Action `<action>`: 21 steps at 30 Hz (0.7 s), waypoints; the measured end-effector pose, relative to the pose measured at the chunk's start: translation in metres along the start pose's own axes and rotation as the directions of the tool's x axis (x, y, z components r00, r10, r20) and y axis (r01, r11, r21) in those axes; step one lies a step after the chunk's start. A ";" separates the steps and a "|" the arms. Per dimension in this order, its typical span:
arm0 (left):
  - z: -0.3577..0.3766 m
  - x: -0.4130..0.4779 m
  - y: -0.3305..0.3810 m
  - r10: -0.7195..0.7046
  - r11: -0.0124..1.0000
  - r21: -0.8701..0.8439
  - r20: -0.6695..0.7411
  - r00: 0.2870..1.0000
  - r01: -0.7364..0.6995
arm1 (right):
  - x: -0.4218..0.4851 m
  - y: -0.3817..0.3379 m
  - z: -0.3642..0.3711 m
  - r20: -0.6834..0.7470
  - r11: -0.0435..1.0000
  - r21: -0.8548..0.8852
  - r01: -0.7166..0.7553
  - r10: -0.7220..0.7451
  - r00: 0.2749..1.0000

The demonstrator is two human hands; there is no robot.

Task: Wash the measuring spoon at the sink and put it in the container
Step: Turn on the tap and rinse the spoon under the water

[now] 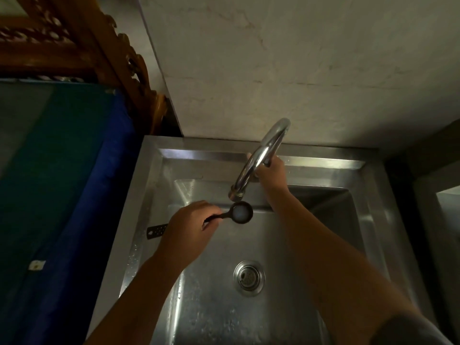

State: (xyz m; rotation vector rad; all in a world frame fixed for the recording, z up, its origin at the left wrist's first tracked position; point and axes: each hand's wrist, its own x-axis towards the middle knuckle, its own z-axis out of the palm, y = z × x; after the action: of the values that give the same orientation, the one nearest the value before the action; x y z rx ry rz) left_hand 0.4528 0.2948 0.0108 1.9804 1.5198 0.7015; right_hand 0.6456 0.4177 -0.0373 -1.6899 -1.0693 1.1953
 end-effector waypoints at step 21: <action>0.003 -0.005 -0.002 -0.065 0.997 -0.040 -0.070 0.995 0.062 | 0.010 -0.018 0.012 -0.124 0.970 0.087 -0.226 0.235 0.964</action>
State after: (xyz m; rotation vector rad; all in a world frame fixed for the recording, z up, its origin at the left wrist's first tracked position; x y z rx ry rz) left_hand 0.4522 0.2904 0.0066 1.8892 1.5925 0.7763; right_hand 0.6326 0.4344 -0.0262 -1.8476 -0.7548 1.2295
